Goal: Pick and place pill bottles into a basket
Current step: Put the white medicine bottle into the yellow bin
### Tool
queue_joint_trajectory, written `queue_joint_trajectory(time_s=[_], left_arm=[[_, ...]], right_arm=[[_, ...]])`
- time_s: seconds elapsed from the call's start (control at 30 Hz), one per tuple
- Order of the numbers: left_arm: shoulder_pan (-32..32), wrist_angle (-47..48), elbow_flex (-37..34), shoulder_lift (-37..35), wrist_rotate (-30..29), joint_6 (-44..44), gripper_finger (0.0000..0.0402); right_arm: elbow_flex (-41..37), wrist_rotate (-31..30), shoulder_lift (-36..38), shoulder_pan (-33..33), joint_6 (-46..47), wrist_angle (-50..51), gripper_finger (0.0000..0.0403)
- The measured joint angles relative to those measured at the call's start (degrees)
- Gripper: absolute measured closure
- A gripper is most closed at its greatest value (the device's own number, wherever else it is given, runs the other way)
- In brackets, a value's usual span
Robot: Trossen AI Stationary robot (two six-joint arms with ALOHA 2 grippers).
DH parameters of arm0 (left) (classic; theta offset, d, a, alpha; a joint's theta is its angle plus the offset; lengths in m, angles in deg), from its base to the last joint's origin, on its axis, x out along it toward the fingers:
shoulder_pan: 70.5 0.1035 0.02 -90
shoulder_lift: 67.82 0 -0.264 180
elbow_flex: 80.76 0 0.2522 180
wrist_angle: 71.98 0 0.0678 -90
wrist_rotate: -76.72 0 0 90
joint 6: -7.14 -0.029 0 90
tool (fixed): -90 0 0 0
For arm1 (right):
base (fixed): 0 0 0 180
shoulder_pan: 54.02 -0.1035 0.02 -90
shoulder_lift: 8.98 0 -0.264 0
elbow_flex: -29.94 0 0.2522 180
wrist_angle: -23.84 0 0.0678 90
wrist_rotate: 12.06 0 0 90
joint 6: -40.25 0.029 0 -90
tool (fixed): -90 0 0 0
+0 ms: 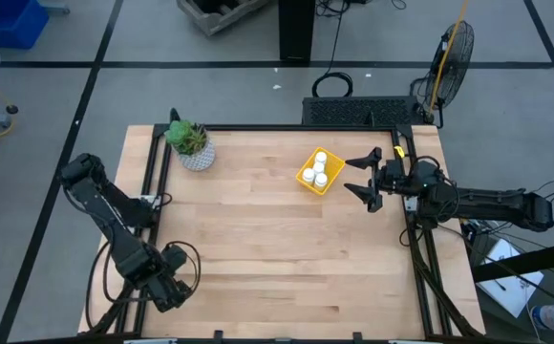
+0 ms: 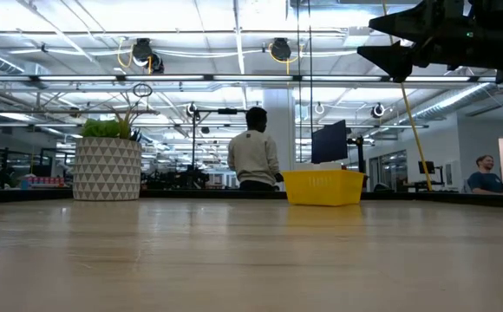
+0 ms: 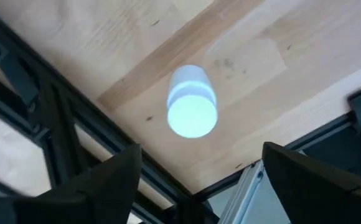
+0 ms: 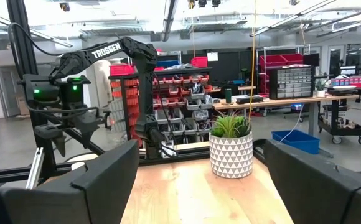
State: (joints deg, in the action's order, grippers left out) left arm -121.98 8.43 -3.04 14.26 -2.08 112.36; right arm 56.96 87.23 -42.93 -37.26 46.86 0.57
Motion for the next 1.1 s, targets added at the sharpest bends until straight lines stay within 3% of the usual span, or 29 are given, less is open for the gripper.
queue_joint_trajectory(time_s=[0.47,1.1], left_arm=[[0.0,-1.5,-0.5,0.2,-1.5,-1.5,0.0052],[-1.5,-16.3,-11.6,1.2,0.7,-1.6,0.0053]], right_arm=[[0.0,0.0,0.0,0.0,0.0,0.0,0.0067],[0.0,0.0,0.0,0.0,0.0,0.0,0.0067]])
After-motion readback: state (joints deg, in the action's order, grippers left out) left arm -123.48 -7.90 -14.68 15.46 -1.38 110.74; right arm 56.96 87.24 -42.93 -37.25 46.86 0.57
